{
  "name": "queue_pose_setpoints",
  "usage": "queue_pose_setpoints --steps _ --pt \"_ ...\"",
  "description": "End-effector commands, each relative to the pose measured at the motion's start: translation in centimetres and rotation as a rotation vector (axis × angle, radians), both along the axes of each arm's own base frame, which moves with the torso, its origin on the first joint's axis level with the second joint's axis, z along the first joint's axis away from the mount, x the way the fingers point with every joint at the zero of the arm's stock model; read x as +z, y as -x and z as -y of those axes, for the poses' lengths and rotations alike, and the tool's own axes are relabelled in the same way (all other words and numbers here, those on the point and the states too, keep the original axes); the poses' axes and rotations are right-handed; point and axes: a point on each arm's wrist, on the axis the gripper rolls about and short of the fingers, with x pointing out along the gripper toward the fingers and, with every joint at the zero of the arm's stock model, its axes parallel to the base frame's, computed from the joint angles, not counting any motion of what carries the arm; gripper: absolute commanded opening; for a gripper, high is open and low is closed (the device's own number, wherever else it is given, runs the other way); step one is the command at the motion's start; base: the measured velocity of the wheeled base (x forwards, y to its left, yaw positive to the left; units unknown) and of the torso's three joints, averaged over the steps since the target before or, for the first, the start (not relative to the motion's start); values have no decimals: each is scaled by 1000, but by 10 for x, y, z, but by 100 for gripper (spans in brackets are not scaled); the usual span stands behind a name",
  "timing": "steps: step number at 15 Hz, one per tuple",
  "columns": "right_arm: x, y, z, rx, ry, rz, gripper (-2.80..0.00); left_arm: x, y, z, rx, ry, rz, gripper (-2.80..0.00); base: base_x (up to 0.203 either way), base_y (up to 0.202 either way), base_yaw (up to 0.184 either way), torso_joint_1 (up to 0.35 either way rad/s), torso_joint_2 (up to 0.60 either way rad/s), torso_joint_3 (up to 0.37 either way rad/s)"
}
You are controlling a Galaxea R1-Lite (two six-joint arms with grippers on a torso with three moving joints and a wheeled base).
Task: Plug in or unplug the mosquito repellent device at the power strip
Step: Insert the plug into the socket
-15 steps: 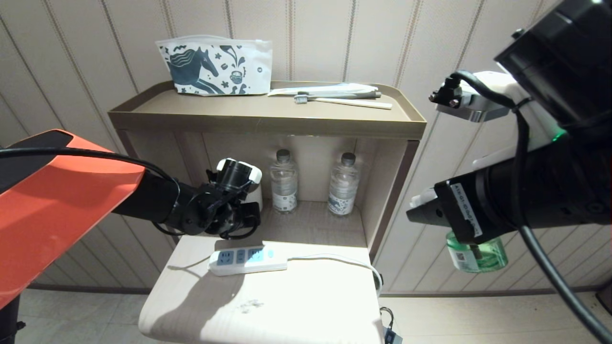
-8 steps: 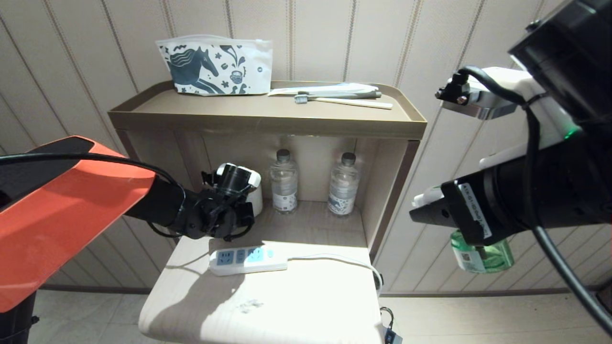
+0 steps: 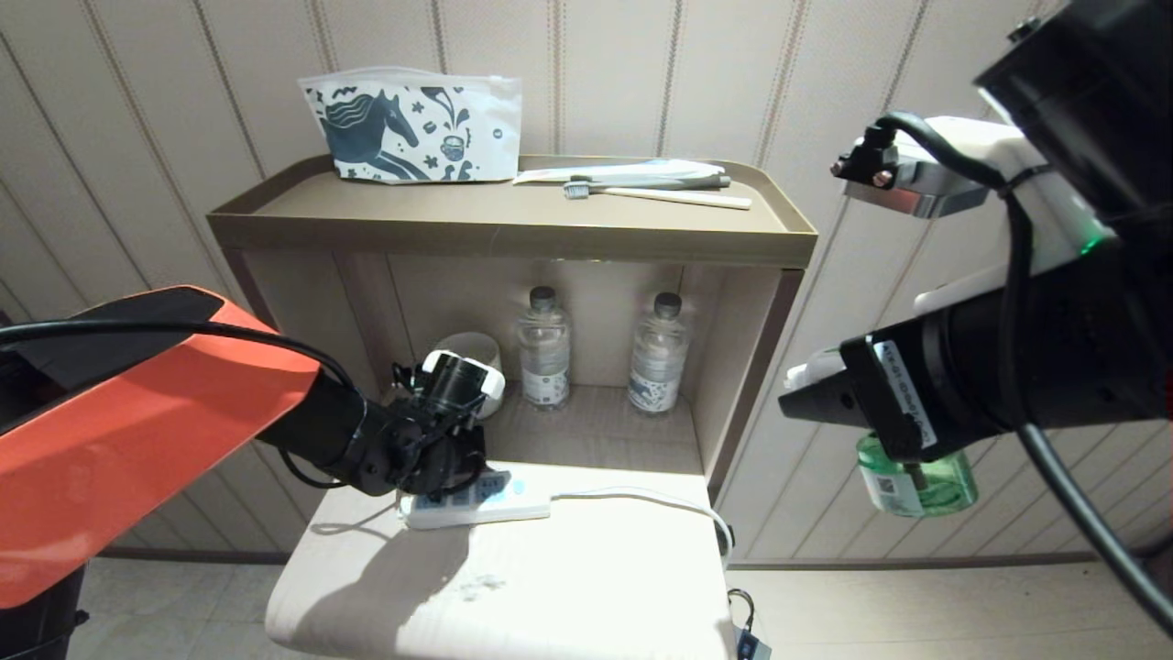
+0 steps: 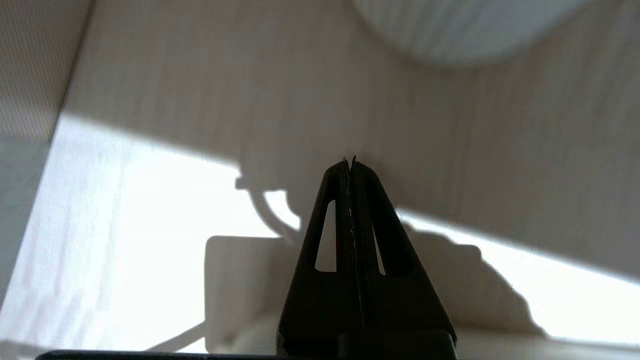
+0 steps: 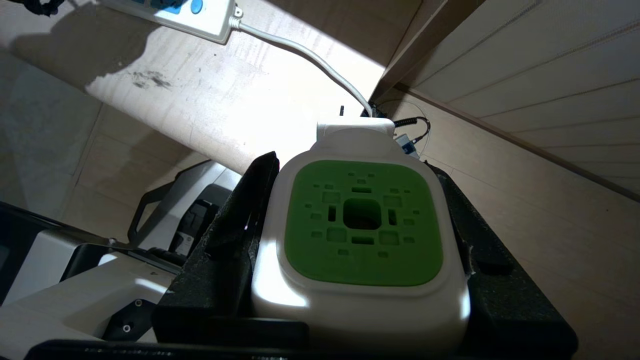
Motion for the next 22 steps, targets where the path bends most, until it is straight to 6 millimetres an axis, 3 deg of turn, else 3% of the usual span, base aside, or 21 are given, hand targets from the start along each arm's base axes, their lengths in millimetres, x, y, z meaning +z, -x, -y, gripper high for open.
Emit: queue_pose_setpoints --steps 1,11,18,22 --pt "-3 -2 -2 -3 10 -10 -280 3 11 -3 -3 -5 -7 -280 0 0 0 0 0 0" --pt "-4 -4 -5 -3 11 -11 -280 5 45 32 -106 11 -17 -280 0 0 0 0 0 0" --pt "-5 -4 -6 -2 11 -12 -280 -1 56 27 -103 1 -45 -280 0 0 0 0 0 0" --pt "-4 -4 -6 -2 10 -12 -280 1 62 34 -127 8 -41 -280 0 0 0 0 0 0"
